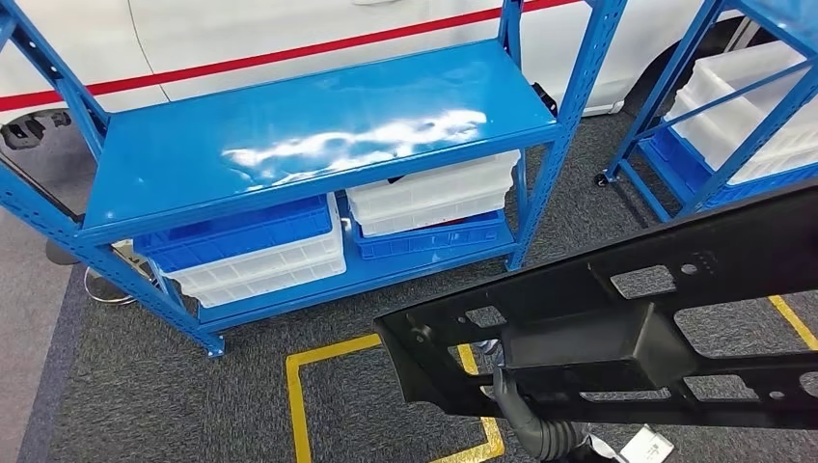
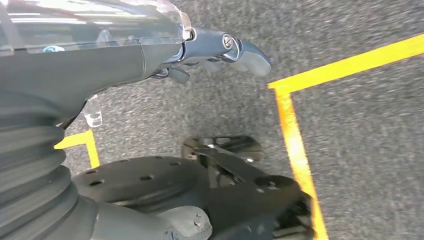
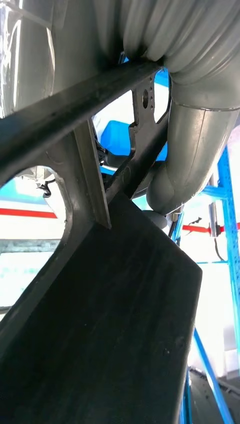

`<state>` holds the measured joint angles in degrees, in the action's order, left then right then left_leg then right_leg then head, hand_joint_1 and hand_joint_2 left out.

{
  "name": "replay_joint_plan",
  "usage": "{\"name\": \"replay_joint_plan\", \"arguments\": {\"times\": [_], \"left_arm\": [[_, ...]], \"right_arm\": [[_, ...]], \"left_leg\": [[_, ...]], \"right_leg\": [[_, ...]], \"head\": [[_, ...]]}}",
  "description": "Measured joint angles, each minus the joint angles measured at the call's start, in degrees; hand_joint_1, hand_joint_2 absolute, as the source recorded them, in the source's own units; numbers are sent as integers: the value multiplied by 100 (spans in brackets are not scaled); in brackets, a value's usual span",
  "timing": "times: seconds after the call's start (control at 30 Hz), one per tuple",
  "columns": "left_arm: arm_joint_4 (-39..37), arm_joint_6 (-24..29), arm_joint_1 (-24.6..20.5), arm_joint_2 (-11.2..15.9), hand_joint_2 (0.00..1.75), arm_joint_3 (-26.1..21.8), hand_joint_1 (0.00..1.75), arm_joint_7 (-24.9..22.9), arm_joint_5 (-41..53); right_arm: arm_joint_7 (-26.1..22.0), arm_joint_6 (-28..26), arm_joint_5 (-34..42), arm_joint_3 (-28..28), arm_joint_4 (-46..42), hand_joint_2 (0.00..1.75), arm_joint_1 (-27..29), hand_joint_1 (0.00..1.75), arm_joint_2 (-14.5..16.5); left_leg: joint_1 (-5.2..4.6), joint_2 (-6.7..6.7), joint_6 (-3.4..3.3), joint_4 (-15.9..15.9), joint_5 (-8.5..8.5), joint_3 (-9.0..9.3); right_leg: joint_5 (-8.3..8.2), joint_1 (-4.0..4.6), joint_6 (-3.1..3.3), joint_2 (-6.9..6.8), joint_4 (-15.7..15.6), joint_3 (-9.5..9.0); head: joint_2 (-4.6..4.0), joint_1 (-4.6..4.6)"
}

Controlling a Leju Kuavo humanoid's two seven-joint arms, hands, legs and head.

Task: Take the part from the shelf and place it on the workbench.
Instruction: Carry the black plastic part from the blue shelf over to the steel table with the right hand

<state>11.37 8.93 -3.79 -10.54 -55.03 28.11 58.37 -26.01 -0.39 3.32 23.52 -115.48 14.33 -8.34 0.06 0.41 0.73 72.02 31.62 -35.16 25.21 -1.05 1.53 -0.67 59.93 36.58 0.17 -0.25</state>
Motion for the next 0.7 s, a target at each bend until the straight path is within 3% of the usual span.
{"name": "replay_joint_plan", "arguments": {"times": [0.03, 0.1, 0.17, 0.23, 0.27, 0.37, 0.4, 0.43, 0.47, 0.53, 0.6, 0.63, 0.7], "left_arm": [[1, -1, -6, 1, 175, 1, 0, 4, 9], [1, -1, -33, 11, 175, 1, 0, 14, 21], [0, -1, -54, 20, 175, 1, 0, 23, 29], [0, -3, -56, 15, 175, 2, 0, 27, 35], [0, -3, -53, 13, 175, 2, 0, 27, 36], [0, -1, -44, 11, 175, 0, 0, 27, 32], [0, -2, -45, 11, 175, -1, 0, 27, 32], [0, -4, -46, 11, 175, -1, 0, 29, 33], [0, -5, -46, 10, 175, -1, 0, 32, 33], [0, -8, -44, 4, 175, -1, 0, 40, 33], [0, -4, -42, 0, 175, -1, 0, 49, 35], [0, 5, -42, 1, 175, -1, 0, 52, 37], [0, 34, -31, 3, 175, -1, 0, 51, 43]], "right_arm": [[0, -20, -5, 0, -1, 175, 8, 175, 1], [-1, -38, -8, 0, -4, 175, 15, 175, 2], [-1, -38, -12, 0, -6, 175, 18, 175, 3], [0, -39, -15, -1, -3, 175, 29, 175, 4], [0, -39, -15, -1, -2, 175, 38, 175, 4], [0, -46, -17, 0, 3, 175, 62, 175, 4], [-2, -61, -23, 0, 6, 175, 67, 175, 4], [-7, -92, -35, 0, 9, 175, 73, 175, 4], [-19, -135, -46, -1, 11, 175, 81, 175, 4], [-72, -246, -62, -12, 4, 175, 106, 175, 13], [-138, -352, -59, -41, -24, 175, 131, 175, 39], [-165, -396, -55, -64, -49, 175, 147, 175, 61], [-197, -448, -47, -115, -90, 175, 192, 175, 106]], "left_leg": [[-10, -6, -34, -373, -107, 329], [-48, -15, -109, -1229, -58, 942], [-95, -17, -174, -1640, 34, 1153], [-84, -4, -238, -1719, -121, 1084], [-71, 10, -276, -1755, -219, 1024], [-66, 44, -334, -1749, -467, 731], [-69, 48, -329, -1716, -534, 619], [-71, 53, -323, -1675, -597, 500], [-70, 57, -310, -1623, -654, 376], [-64, 58, -268, -1484, -744, 127], [-74, 49, -212, -1335, -806, -66], [-82, 45, -184, -1288, -845, -125], [-77, 39, -126, -1268, -940, -181]], "right_leg": [[-60, -3, -12, 1, 9, 62], [-178, -11, -64, -3, 6, 126], [-307, -32, -142, -19, -42, 133], [-344, -42, -206, -18, -65, 157], [-201, -37, -224, -5, 11, 193], [682, -28, -259, 35, 831, 370], [834, -28, -274, 39, 1161, 402], [828, -31, -286, 41, 1388, 385], [697, -37, -296, 41, 1453, 292], [434, -55, -303, 40, 1035, -163], [537, -41, -277, 45, 304, -683], [637, -27, -242, 49, 66, -814], [656, -2, -134, 50, -65, -809]], "head": [[0, 0], [0, 1], [0, -2], [0, -2], [0, 2], [0, 19], [0, 24], [0, 30], [0, 37], [0, 42], [-1, 39], [-1, 39], [0, 35]]}}
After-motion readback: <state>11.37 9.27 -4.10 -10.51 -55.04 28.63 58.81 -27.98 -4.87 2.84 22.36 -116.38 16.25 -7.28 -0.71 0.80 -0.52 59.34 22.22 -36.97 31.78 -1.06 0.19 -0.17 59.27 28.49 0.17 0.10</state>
